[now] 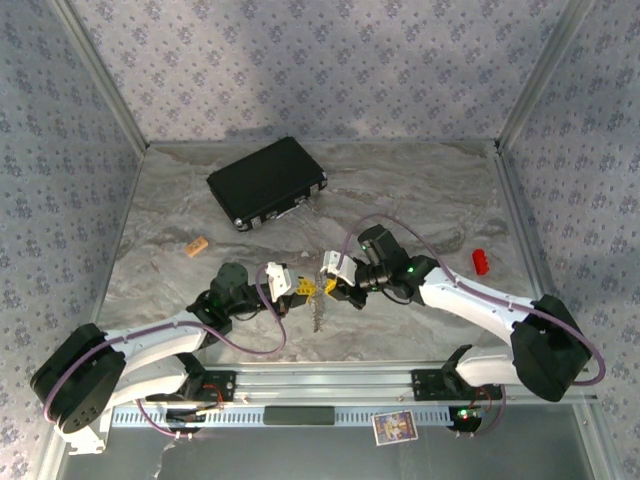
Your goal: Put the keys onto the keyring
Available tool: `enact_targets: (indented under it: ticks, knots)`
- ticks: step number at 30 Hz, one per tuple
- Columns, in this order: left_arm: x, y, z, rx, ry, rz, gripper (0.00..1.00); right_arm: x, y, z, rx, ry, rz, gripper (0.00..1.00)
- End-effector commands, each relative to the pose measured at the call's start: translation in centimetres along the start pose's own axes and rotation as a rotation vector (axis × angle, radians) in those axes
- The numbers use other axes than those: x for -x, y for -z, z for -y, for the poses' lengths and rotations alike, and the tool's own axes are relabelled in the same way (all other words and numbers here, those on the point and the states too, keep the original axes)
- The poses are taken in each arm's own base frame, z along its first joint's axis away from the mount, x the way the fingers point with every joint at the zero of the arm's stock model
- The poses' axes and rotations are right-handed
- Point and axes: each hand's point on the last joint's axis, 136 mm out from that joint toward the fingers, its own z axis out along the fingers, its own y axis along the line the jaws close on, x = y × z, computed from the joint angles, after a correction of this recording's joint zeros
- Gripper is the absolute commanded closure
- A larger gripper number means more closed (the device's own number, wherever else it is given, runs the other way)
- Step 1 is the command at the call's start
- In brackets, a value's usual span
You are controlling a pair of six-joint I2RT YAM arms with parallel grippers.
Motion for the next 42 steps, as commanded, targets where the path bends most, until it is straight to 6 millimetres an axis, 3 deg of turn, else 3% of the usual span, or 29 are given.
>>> enact_targets:
  ticks: [1,10,19,21,24,27,34,42]
  knots:
    - [1.3,-0.2,0.0,-0.015,-0.030,0.027,1.00,2.5,1.4,0.4,-0.020,0.013,0.080,1.00]
    - [1.3,-0.2,-0.1,-0.011,-0.031,0.021,1.00,2.1,0.9,0.1,0.002,0.010,0.051,1.00]
    - [0.8,-0.2,-0.3,-0.002,-0.031,-0.008,1.00,4.0,3.9,0.7,-0.111,0.072,0.053,1.00]
    - [1.0,-0.2,-0.4,0.002,-0.024,-0.002,0.90,4.7,4.4,0.5,-0.123,0.092,0.052,1.00]
    - [1.6,-0.1,-0.7,0.021,0.002,0.025,0.62,5.4,4.7,0.0,-0.134,0.125,0.039,1.00]
    - [3.0,0.6,-1.2,0.060,0.012,0.087,0.50,5.7,4.9,0.5,-0.173,0.135,0.020,1.00]
    - [5.1,4.3,-4.0,0.307,0.020,0.135,0.43,7.0,4.8,1.7,-0.226,0.151,0.002,1.00]
    - [4.6,13.7,-9.5,0.848,0.187,0.181,0.33,11.8,1.8,0.1,-0.134,0.208,0.067,1.00]
